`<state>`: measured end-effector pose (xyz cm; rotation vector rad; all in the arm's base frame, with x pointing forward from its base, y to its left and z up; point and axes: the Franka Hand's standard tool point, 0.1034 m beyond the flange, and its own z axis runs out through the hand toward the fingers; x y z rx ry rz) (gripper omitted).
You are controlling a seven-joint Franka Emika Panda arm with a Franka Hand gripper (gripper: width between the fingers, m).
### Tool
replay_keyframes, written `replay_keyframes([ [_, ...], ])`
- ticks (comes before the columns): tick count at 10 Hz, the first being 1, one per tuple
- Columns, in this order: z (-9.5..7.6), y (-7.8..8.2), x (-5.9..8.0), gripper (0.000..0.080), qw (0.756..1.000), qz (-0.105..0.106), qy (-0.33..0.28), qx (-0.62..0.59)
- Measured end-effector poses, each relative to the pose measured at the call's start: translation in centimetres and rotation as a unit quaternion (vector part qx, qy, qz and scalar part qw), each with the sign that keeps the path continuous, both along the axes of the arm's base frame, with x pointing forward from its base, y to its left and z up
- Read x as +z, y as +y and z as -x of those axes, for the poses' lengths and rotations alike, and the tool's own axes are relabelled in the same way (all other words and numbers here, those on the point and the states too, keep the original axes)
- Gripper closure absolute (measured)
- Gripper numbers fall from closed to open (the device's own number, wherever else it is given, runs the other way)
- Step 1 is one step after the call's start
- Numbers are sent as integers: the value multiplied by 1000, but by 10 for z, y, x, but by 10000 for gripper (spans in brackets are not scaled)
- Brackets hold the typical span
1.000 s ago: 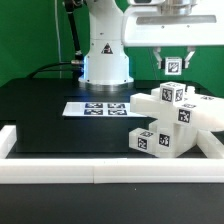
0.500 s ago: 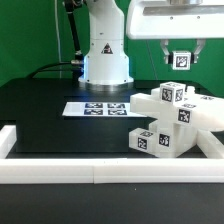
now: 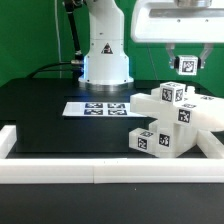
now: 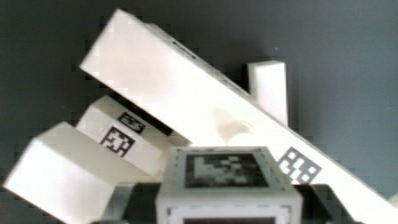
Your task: Assemble chair
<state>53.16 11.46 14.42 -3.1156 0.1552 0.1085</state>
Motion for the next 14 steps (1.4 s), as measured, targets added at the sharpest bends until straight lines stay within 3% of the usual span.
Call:
replay_keyframes([
  [11,6,14,-18,519,1000,5,-12,7],
  [14,8,10,-21,519,1000,6,-13,6],
])
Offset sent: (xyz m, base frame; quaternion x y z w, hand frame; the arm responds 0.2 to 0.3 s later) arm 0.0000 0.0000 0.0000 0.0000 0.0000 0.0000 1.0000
